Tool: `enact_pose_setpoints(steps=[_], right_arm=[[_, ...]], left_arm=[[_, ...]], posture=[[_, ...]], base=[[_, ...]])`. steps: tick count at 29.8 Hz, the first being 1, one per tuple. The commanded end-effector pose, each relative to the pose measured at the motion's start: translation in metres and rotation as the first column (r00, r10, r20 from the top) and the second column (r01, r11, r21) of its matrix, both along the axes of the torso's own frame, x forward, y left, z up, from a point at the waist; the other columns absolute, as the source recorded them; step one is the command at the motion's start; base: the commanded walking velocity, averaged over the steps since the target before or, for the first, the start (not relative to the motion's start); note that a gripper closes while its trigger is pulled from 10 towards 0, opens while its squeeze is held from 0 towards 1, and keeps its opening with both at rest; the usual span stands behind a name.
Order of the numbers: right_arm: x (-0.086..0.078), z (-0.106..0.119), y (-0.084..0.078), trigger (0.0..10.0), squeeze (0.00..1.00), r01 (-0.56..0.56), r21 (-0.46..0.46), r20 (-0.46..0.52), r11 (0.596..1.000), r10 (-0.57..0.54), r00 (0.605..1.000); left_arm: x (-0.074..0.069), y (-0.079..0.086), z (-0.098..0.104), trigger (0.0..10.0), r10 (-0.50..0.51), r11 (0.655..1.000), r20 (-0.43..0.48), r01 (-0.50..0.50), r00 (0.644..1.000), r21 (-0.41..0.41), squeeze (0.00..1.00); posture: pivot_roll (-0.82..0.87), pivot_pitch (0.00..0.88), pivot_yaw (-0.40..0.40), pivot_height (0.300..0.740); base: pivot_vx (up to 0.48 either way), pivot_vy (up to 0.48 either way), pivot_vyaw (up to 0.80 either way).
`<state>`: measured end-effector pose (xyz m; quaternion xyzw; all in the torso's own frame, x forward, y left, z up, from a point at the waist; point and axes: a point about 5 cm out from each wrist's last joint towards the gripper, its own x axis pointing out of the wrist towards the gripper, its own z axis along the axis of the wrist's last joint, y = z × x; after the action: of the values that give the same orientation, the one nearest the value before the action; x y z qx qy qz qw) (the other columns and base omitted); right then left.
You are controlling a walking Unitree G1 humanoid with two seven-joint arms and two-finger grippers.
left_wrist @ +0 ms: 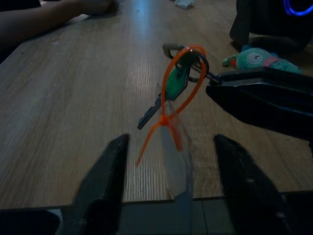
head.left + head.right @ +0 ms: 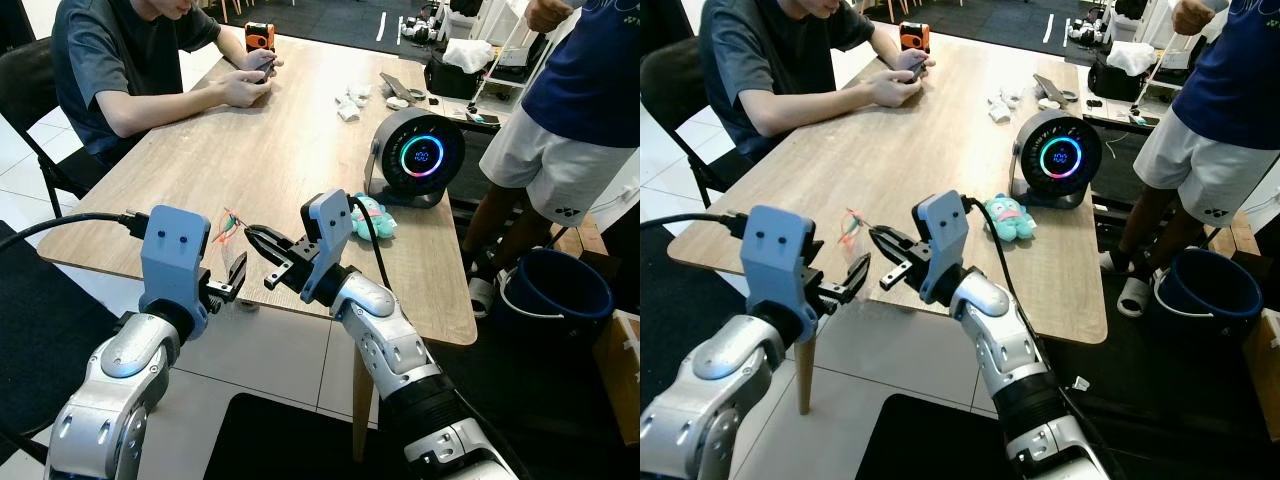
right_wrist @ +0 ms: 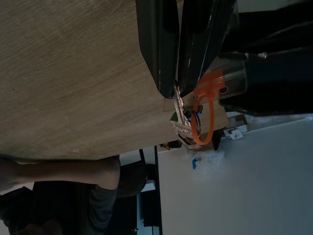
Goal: Hang keys on a hook
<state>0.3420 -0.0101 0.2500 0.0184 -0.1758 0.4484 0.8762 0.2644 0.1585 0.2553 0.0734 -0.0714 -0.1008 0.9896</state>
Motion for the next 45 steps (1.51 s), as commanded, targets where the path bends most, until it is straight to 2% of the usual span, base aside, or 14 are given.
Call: enact_pose_setpoints(steps=[1,2,4,18,19,20,21,26,27,32,33,34,35,45], right_arm=[[-0.001,-0.004,0.000,10.0,0.00,0.001,-0.003,-0.003,1.000,-0.001,1.000],[-0.001,-0.004,0.000,10.0,0.00,0.001,-0.003,-0.003,1.000,-0.001,1.000],[-0.001,-0.004,0.001,10.0,0.00,-0.002,-0.002,-0.002,1.000,0.002,1.000],[-0.001,-0.004,0.000,10.0,0.00,0.000,-0.001,0.000,1.000,0.000,1.000],[0.000,-0.004,0.000,10.0,0.00,0.004,-0.001,0.002,1.000,-0.004,1.000],[0.000,-0.004,0.000,10.0,0.00,0.004,-0.001,0.002,1.000,-0.004,1.000],[0.000,-0.004,-0.001,10.0,0.00,0.009,-0.001,0.004,1.000,-0.009,1.000],[0.001,-0.007,-0.002,10.0,0.00,0.025,-0.009,0.005,1.000,-0.025,1.000],[0.001,-0.008,-0.003,10.0,1.00,0.027,-0.010,0.000,1.000,-0.027,1.000],[0.001,-0.009,-0.003,10.0,1.00,0.032,-0.008,-0.005,0.999,-0.032,0.999],[0.001,-0.009,-0.004,10.0,0.64,0.033,-0.007,-0.004,0.999,-0.033,0.999],[0.000,-0.009,-0.004,10.0,0.64,0.033,-0.006,-0.004,0.999,-0.033,0.999],[0.000,-0.010,-0.005,10.0,0.00,0.031,-0.005,-0.008,1.000,-0.031,0.999],[-0.010,-0.030,-0.038,10.0,0.00,0.044,0.019,-0.065,0.999,-0.043,0.997]], left_arm=[[-0.001,0.000,-0.005,3.5,-0.004,1.000,-0.032,0.005,0.999,0.016,0.00],[-0.001,0.000,-0.005,3.5,-0.004,1.000,-0.032,0.005,0.999,0.016,0.00],[-0.001,0.001,-0.005,0.0,0.002,1.000,-0.033,-0.001,0.999,0.021,0.00],[-0.001,0.002,-0.005,0.0,0.010,1.000,-0.032,-0.009,0.999,0.026,0.00],[-0.001,0.002,-0.005,3.2,0.010,1.000,-0.029,-0.010,1.000,0.023,0.00],[-0.001,0.002,-0.005,3.2,0.010,1.000,-0.029,-0.010,1.000,0.023,0.00],[-0.001,0.002,-0.004,10.0,0.010,1.000,-0.025,-0.009,1.000,0.015,0.00],[-0.001,0.002,-0.002,10.0,0.008,1.000,-0.017,-0.008,1.000,0.006,0.00],[-0.001,0.002,-0.002,10.0,0.009,1.000,-0.014,-0.009,1.000,0.007,0.00],[-0.001,0.003,-0.001,10.0,0.012,1.000,-0.008,-0.012,1.000,0.006,0.00],[-0.001,0.003,0.000,10.0,0.017,1.000,-0.006,-0.016,1.000,0.004,0.00],[0.000,0.003,0.000,10.0,0.020,1.000,-0.004,-0.020,1.000,0.002,0.00],[0.000,0.004,0.000,10.0,0.028,1.000,-0.002,-0.028,1.000,-0.002,0.00],[0.003,0.031,-0.009,10.0,0.195,0.980,-0.051,-0.194,0.979,0.035,0.00]], posture=[[0.24,0.230,-0.086,0.740],[0.24,0.230,-0.086,0.740],[0.25,0.230,-0.086,0.740],[0.24,0.230,-0.088,0.740],[0.24,0.230,-0.088,0.740],[0.24,0.230,-0.088,0.740],[0.24,0.230,-0.088,0.740],[0.24,0.231,-0.087,0.740],[0.24,0.231,-0.087,0.740],[0.24,0.230,-0.087,0.740],[0.24,0.230,-0.087,0.740],[0.24,0.228,-0.087,0.740],[0.24,0.226,-0.088,0.740],[0.24,0.219,-0.094,0.740]], base=[[0.000,0.000,0.00],[0.000,0.000,0.00],[0.000,0.000,0.00],[0.000,0.000,0.00],[0.000,0.000,0.00],[0.000,0.000,0.00],[0.000,0.000,0.00],[0.000,0.000,0.00],[0.000,0.000,0.00],[0.000,0.000,0.00],[0.000,0.000,0.00],[0.000,0.000,0.00],[0.000,0.000,0.00],[0.000,0.000,0.00]])
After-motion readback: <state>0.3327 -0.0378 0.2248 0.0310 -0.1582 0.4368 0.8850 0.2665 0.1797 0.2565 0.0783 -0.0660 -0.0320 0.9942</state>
